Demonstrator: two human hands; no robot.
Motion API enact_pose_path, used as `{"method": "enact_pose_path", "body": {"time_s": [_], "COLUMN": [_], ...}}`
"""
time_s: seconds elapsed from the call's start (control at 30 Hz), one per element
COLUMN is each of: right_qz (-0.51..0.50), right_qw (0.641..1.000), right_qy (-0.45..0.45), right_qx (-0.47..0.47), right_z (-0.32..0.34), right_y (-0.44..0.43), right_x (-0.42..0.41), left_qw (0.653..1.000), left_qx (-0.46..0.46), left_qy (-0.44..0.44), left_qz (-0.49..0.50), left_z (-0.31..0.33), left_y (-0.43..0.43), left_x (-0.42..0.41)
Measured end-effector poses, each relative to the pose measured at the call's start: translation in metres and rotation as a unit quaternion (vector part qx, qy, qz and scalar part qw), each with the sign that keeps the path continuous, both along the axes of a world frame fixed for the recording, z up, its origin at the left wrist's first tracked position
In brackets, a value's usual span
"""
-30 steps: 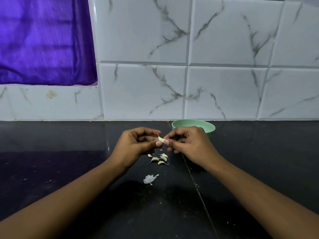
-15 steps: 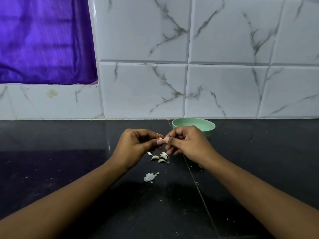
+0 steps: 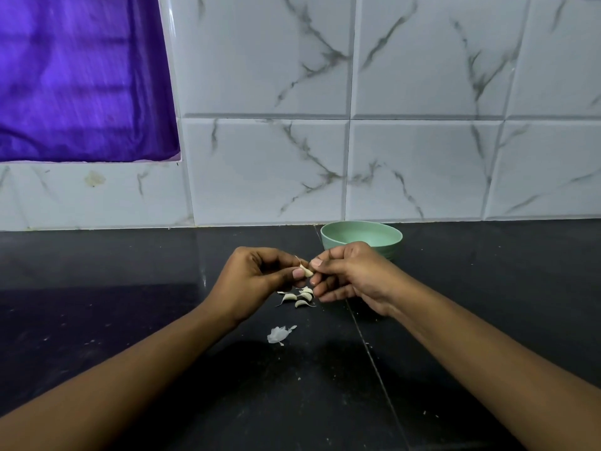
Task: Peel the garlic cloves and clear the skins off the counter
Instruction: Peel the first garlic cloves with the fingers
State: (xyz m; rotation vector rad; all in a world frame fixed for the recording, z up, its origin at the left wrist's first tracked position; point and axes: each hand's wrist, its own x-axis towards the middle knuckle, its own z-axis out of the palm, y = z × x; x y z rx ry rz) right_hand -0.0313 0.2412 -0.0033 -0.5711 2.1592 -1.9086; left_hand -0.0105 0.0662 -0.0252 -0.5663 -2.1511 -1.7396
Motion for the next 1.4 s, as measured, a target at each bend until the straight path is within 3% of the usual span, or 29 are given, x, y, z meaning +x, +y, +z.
{"method": "enact_pose_path", "body": {"time_s": [0.13,0.3,0.57,0.73,0.9,1.03,1.13,1.27,1.4], "right_qz": [-0.024,-0.045,-0.063,-0.074,-0.084,-0.118,-0.130,-0.120,-0.099], "right_qw": [0.982,0.927,0.829,0.800,0.828,0.806,0.811,0.867,0.945], "right_qy": [0.164,0.319,0.468,0.515,0.483,0.513,0.509,0.432,0.279], "right_qx": [0.087,0.191,0.299,0.299,0.271,0.270,0.257,0.220,0.141], "right_z": [0.005,0.001,-0.001,-0.006,-0.007,-0.011,-0.013,-0.013,-0.012], "right_y": [0.007,0.006,0.004,0.000,0.000,-0.005,-0.005,-0.004,-0.006], "right_x": [-0.001,-0.002,-0.003,-0.001,-0.004,-0.003,-0.003,-0.006,-0.007], "left_qw": [0.999,0.996,0.992,0.993,0.994,0.995,0.995,0.994,0.995], "left_qx": [0.029,0.058,0.067,0.066,0.069,0.062,0.062,0.070,0.066], "left_qy": [-0.035,-0.072,-0.106,-0.099,-0.088,-0.076,-0.074,-0.075,-0.074], "left_qz": [0.012,0.002,-0.009,-0.018,-0.015,-0.012,-0.017,-0.025,-0.025], "left_z": [-0.001,-0.001,-0.001,-0.002,-0.003,-0.003,-0.002,-0.001,0.000], "left_y": [-0.001,0.000,0.002,0.004,0.004,0.003,0.003,0.003,0.003], "left_x": [-0.003,-0.002,0.000,0.002,0.001,0.000,0.001,0.001,0.002]}}
